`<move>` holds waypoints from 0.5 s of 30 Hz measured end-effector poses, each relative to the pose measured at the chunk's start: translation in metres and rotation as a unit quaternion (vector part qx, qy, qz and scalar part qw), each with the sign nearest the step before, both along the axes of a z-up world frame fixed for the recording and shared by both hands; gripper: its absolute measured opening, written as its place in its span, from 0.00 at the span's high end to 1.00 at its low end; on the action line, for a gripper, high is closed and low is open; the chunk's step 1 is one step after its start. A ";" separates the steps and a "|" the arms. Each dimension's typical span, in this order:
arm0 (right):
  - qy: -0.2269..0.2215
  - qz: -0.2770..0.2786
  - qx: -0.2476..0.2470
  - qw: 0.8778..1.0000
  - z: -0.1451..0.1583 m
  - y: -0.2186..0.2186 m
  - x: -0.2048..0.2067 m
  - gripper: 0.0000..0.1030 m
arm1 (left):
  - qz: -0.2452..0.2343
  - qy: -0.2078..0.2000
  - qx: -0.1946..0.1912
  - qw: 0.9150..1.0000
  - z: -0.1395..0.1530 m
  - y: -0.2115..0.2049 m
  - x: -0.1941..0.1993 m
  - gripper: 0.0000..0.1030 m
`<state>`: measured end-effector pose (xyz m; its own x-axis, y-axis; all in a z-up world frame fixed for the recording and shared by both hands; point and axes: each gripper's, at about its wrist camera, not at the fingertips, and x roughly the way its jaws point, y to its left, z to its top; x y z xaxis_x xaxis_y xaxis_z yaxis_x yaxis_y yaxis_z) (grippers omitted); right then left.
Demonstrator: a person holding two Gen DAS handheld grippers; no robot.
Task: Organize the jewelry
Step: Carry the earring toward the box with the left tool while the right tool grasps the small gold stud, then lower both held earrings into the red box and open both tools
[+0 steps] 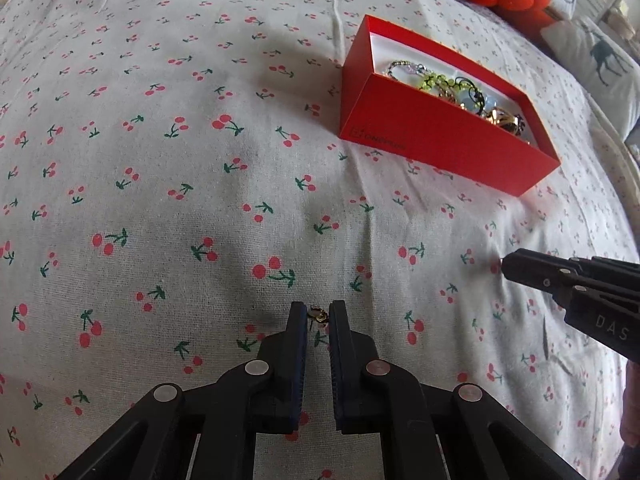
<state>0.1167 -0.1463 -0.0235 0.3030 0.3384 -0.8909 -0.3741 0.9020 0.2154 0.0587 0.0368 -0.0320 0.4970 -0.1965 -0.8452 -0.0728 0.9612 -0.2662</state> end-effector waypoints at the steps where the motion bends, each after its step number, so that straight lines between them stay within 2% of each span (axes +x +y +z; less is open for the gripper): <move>1: -0.002 -0.002 0.004 1.000 0.003 -0.002 0.000 0.93 | 0.001 -0.002 -0.002 1.000 0.002 0.000 0.000 0.94; 15: -0.024 -0.024 0.047 0.998 0.042 -0.025 -0.001 0.93 | 0.004 -0.027 -0.018 0.999 0.032 -0.002 0.009 0.94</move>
